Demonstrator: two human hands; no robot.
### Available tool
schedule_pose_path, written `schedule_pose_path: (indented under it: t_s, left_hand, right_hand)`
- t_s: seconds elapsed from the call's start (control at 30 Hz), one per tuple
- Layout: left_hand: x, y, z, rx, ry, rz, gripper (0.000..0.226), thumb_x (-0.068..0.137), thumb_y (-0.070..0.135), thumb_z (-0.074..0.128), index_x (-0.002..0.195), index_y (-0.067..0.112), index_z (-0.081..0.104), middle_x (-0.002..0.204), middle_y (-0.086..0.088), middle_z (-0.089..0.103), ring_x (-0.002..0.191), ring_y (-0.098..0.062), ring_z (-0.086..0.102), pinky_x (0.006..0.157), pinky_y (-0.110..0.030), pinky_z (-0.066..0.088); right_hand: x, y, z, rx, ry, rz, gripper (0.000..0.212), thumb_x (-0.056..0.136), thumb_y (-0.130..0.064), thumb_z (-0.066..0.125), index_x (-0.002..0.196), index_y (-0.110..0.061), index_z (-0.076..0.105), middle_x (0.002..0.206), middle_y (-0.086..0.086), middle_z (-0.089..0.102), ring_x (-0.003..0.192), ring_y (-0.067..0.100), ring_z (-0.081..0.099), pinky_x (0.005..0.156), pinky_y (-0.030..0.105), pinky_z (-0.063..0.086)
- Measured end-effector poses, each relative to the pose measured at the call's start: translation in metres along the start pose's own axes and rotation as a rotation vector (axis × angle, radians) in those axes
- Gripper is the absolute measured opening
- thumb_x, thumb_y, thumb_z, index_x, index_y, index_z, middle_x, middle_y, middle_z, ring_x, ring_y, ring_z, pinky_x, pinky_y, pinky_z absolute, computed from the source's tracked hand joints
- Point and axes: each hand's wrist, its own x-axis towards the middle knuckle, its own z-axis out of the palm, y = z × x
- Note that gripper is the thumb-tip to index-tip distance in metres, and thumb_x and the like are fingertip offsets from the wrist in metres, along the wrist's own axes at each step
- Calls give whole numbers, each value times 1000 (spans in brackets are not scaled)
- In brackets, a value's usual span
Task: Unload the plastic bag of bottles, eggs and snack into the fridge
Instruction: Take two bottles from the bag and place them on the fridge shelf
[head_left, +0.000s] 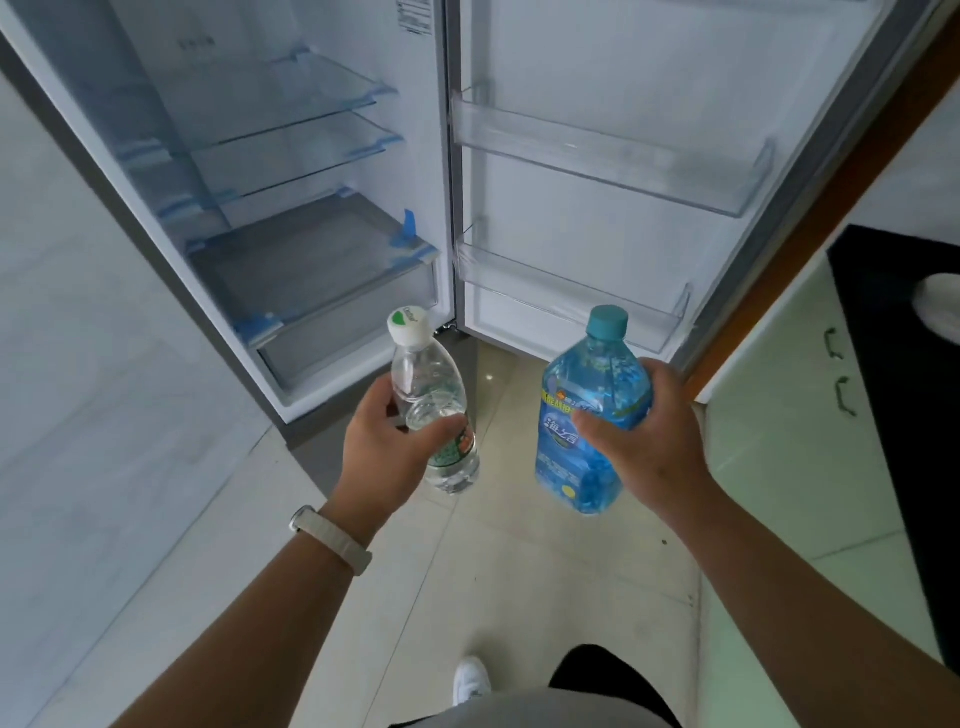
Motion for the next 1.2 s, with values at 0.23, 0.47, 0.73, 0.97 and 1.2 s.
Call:
schedule_pose_path:
  t_s: [0.23,0.47,0.73,0.97,1.2]
  left_hand:
    - [59,-11,-9,6,62,-29,40,67,34,83,100,41,61,99,8,72,94,-12,69,81,-30,55]
    - [133,-8,-12,96,158,-73,44,76,23,86,112,26,61,101,7,70,92,-10,67,80,-29,54]
    - [211,23,-16,134,303,-86,42,74,23,86,99,37,57,100,11,68,94,-7,65,81,-28,51]
    - [246,49,-37,101,443,-70,49,66,34,88,109,28,64,102,8,72,98,-11,68,85,-29,52]
    - [281,85,-75,36,556,-9,35,76,12,84,100,31,66,91,8,74,83,-4,69,76,-23,50]
  right_hand:
    - [67,0,35,12,-68,10,55,61,-40,78,108,-31,49,99,-12,64,88,5,66,74,30,58]
    - [151,7,74,28,-191,-24,57,69,-26,87,112,-28,49,102,-13,62,92,4,65,74,23,56]
    - [256,-22,110,113,-339,-119,59,57,-41,78,107,-34,48,98,-15,63,87,-6,61,68,8,47]
    - [307,-53,137,237,-435,-224,49,58,-32,79,98,-35,50,95,-14,64,84,-6,63,66,6,47]
    - [345,-90,180,318,-492,-273,57,55,-44,78,105,-36,52,98,-11,65,89,7,67,75,28,57]
